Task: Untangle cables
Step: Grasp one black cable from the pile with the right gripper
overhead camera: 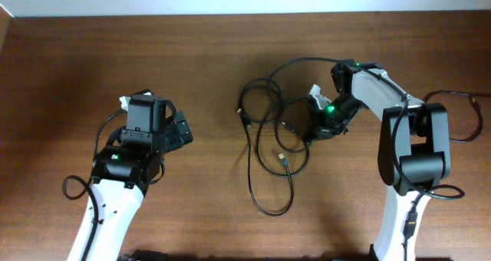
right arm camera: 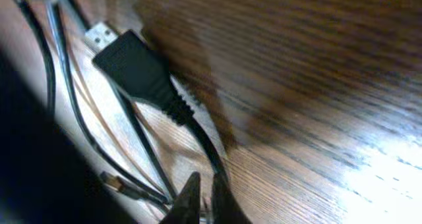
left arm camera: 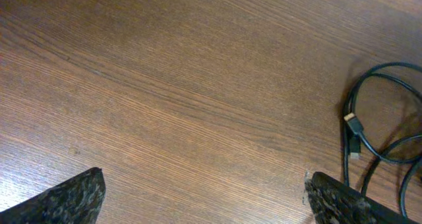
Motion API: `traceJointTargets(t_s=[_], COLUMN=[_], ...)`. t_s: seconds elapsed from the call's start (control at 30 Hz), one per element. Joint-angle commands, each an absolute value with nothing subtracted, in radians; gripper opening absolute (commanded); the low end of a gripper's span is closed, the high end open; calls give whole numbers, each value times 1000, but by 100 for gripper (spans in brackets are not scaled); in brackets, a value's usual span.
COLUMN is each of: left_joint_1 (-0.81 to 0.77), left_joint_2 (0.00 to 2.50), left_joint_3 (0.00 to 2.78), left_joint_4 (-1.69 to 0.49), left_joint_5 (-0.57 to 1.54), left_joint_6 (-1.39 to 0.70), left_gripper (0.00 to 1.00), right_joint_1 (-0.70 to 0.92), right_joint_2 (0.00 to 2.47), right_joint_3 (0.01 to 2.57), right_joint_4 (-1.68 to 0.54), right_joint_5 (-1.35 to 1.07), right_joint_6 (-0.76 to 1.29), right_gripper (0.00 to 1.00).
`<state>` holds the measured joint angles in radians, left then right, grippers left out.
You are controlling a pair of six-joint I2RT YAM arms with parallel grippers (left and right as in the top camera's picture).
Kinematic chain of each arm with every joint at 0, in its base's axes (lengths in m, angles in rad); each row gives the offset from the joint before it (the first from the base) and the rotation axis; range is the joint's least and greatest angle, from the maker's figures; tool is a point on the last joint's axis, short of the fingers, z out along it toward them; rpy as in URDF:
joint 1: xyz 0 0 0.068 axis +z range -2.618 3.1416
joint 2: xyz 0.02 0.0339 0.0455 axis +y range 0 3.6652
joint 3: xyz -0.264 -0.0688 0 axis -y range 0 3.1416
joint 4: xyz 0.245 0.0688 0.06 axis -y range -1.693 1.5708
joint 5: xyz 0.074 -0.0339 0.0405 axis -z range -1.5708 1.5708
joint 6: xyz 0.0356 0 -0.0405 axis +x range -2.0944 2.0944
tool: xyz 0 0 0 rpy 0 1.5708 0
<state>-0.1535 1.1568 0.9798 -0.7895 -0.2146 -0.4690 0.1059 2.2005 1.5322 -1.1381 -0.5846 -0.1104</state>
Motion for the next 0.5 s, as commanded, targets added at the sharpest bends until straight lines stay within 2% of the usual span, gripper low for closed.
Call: traceJointTargets(t_s=[0.0,0.1,0.37,0.47], left_joint_1=[-147,-147,-147,-147], left_joint_2=[1159,1159,1159,1159], left_joint_3=[990,990,990,990], left_joint_4=[-788,-788,-788,-788], left_joint_5=[-222,-222,-222,-222], left_joint_6=[-482,-482,-482,-482], left_gripper=[99,99,99,99], right_joint_1=[104,104,105,105], right_joint_2=[2198,2140,1653,1556], right_joint_3=[1526,1529,1630,1692], right_joint_4=[-1125,-1107,-1153,-1149], right_joint_5=[-595,-594,-596,-641], right_joint_6=[-94,-66,-62,-63], right_gripper=[4,4,4,4])
